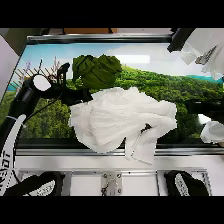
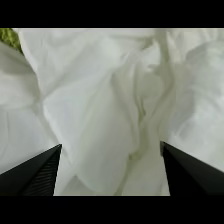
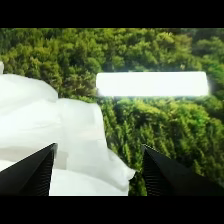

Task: Fold the clothes and pants, and hang the long-sleeved shirts on hangers.

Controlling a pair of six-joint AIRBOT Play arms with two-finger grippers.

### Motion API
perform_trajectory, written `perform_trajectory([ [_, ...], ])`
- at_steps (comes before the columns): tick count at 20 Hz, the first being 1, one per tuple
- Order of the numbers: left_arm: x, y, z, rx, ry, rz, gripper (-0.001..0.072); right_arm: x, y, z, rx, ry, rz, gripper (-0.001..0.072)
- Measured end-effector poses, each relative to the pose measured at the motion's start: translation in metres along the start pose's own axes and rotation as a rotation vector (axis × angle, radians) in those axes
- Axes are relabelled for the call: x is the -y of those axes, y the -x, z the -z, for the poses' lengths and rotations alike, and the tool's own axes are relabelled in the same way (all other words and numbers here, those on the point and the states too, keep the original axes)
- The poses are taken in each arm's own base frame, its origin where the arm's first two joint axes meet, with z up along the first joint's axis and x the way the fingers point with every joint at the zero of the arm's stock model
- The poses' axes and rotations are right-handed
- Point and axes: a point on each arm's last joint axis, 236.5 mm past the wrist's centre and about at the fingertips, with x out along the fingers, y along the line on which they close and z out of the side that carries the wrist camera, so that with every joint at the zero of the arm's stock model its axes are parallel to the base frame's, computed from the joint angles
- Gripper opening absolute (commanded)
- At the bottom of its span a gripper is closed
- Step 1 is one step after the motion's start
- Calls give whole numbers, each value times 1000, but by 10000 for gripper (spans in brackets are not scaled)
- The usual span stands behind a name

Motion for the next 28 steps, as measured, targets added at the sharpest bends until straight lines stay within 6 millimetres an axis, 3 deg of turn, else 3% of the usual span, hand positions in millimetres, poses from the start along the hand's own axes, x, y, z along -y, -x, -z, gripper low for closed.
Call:
perform_trajectory([
  [4,-3,2,40,-39,-15,-2,680,2,-26,42,-149,-60,-32,592],
  [10,17,12,77,-37,-86,27,680,8,-55,86,-300,-122,-51,594],
  [14,31,2,89,-47,-104,64,680,10,-69,88,-300,-154,-61,597],
  [17,31,-17,89,-72,-81,75,679,8,-77,83,-276,-137,-88,666],
  [19,33,-31,91,-110,-64,97,679,8,-84,80,-274,-120,-103,666],
  [26,59,-54,77,-199,-92,200,676,15,-123,90,-348,-129,-157,652],
  [27,60,-57,75,-207,-96,205,570,14,-128,91,-353,-131,-173,617],
  [28,61,-59,74,-215,-96,209,205,12,-133,91,-353,-131,-192,339],
])
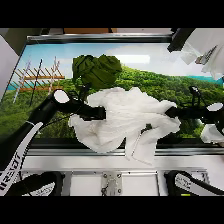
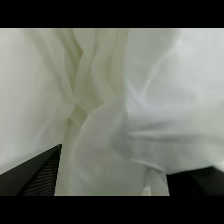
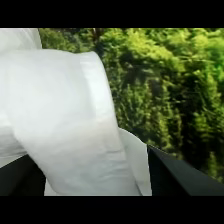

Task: Fold the clothes and pants, and hang the long-sleeved shirts on hangers.

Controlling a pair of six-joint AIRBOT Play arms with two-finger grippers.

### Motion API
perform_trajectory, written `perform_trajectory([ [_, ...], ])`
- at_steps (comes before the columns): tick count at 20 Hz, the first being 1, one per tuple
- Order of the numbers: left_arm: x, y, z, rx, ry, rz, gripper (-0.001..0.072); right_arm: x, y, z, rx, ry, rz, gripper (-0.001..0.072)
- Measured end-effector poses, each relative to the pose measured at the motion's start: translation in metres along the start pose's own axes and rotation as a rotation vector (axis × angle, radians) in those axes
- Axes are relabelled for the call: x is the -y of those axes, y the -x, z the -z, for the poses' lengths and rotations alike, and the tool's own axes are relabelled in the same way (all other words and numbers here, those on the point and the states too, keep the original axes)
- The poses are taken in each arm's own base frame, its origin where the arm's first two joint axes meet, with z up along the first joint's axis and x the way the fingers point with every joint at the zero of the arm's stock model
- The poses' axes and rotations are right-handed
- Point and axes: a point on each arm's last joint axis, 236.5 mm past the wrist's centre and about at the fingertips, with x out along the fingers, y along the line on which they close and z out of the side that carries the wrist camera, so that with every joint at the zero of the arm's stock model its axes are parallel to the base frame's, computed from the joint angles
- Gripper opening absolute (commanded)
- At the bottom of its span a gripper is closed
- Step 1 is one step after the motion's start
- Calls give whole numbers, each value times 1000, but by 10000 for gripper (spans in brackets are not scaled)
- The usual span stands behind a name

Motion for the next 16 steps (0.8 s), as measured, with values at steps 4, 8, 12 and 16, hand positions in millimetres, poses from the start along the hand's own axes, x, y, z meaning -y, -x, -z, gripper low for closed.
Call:
perform_trajectory([
  [4,-2,-1,-16,4,-8,6,14,-8,3,-18,43,42,-36,20],
  [8,-6,40,-81,157,-44,-21,13,-52,63,-63,160,145,-79,18],
  [12,4,103,-169,388,-131,-80,13,-156,134,-64,243,261,-196,19],
  [16,19,154,-239,567,-191,-126,14,-278,171,-30,272,351,-405,19],
])
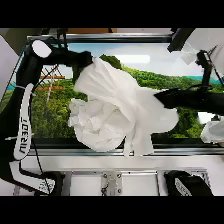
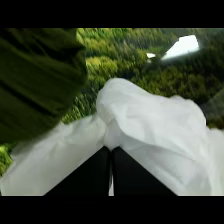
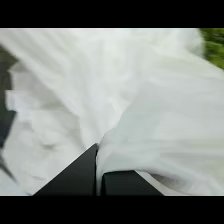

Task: Fold the clothes and pants, and hang the long-sleeved shirts on hangers.

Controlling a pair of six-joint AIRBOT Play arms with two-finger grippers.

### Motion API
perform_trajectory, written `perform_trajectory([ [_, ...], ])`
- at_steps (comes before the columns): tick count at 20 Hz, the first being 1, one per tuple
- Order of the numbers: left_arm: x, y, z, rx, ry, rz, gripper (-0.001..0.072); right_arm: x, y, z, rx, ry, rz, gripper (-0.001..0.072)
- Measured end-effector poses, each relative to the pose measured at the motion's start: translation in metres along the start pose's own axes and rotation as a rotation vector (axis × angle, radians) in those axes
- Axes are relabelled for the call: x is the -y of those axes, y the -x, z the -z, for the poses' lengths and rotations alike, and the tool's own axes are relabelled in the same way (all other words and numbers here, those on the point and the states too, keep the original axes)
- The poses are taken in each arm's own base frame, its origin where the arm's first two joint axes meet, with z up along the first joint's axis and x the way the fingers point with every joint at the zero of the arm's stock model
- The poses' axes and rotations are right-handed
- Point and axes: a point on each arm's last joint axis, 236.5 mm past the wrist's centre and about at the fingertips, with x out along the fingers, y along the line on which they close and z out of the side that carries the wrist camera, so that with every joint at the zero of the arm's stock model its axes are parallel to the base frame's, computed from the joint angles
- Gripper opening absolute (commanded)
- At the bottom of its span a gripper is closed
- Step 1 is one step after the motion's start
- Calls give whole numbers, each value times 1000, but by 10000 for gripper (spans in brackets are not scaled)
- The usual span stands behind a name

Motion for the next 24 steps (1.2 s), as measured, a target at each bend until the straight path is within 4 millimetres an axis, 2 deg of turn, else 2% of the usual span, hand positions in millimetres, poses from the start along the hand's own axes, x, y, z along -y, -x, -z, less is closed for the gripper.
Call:
perform_trajectory([
  [2,0,2,-22,47,-11,-9,16,-56,-16,2,5,27,-115,19],
  [3,-2,2,-26,57,-11,-15,160,-82,-28,5,2,39,-172,20],
  [4,-5,4,-28,62,-5,-22,503,-106,-42,10,-9,47,-224,21],
  [5,-11,8,-29,67,3,-33,637,-126,-58,18,-24,58,-262,43],
  [6,-18,14,-31,74,19,-45,636,-141,-74,26,-38,69,-288,222],
  [7,-25,23,-34,84,32,-59,636,-153,-91,35,-53,85,-307,506],
  [8,-32,35,-36,94,50,-73,636,-161,-106,42,-63,104,-316,620],
  [10,-47,65,-44,124,73,-102,636,-168,-128,53,-76,142,-318,610],
  [13,-56,113,-47,147,91,-141,635,-156,-134,45,-37,223,-271,610],
  [16,-44,145,-28,114,90,-148,635,-124,-109,18,29,315,-161,611],
  [19,-17,149,12,37,77,-121,635,-93,-76,5,43,360,-55,611],
  [22,17,141,69,-73,46,-73,636,-55,-42,3,14,340,66,613],
  [24,41,137,108,-141,17,-35,636,-29,-25,9,-28,303,140,614],
])
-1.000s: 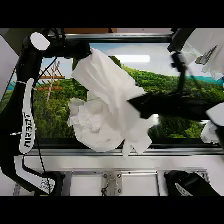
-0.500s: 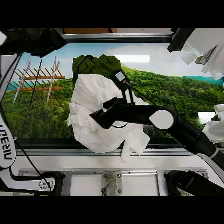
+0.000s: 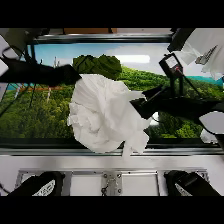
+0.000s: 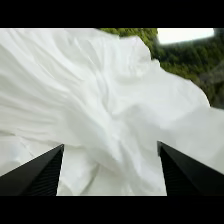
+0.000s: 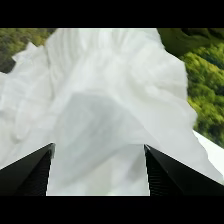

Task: Fold the clothes and pants, and hang the long-sleeved shirts on hangers.

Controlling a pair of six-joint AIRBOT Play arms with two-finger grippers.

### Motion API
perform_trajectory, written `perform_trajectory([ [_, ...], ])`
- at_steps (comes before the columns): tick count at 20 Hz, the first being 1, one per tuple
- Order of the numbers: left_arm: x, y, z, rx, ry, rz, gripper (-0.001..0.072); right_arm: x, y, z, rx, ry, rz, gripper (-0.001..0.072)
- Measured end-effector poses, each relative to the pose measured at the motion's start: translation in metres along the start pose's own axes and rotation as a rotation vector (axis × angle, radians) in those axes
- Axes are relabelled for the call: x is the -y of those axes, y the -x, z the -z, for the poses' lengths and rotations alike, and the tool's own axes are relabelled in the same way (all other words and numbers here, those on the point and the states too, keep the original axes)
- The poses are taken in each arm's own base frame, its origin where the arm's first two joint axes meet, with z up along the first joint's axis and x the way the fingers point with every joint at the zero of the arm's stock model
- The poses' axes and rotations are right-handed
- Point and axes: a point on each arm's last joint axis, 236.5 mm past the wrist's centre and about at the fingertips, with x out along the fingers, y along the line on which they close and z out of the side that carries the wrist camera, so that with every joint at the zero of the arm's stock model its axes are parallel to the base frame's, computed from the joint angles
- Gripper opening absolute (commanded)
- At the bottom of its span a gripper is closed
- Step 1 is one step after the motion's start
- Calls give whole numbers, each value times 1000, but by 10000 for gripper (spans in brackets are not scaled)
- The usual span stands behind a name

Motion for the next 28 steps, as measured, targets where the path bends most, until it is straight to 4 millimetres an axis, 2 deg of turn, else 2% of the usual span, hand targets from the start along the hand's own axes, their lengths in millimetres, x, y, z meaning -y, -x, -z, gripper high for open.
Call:
perform_trajectory([
  [3,40,-8,58,-94,-70,68,636,21,11,19,-72,-44,51,614],
  [7,88,-24,121,-187,-135,161,636,28,14,21,-77,-80,62,614],
  [10,100,-41,164,-280,-164,163,636,30,14,26,-96,-88,65,614],
  [12,92,-53,187,-337,-166,124,636,32,12,45,-162,-99,66,614],
  [13,82,-59,196,-360,-151,92,636,35,11,60,-207,-118,68,614],
  [16,44,-74,210,-397,-31,14,636,53,1,121,-354,-246,86,614],
  [18,25,-83,214,-396,90,10,636,57,-8,167,-441,-385,66,614],
  [20,11,-92,215,-382,205,38,636,50,-18,204,-505,-495,14,613],
  [22,0,-98,219,-373,297,64,636,40,-30,229,-533,-571,-38,611],
  [23,-5,-100,222,-371,334,72,636,36,-36,236,-539,-592,-58,590],
  [24,-10,-103,226,-371,362,77,636,33,-42,241,-538,-608,-76,426],
  [25,-13,-105,230,-373,383,78,636,32,-47,245,-536,-617,-86,227],
  [26,-15,-108,234,-373,398,78,636,32,-51,246,-529,-618,-91,114],
  [28,-16,-114,243,-382,409,80,636,34,-58,247,-512,-617,-91,88],
])
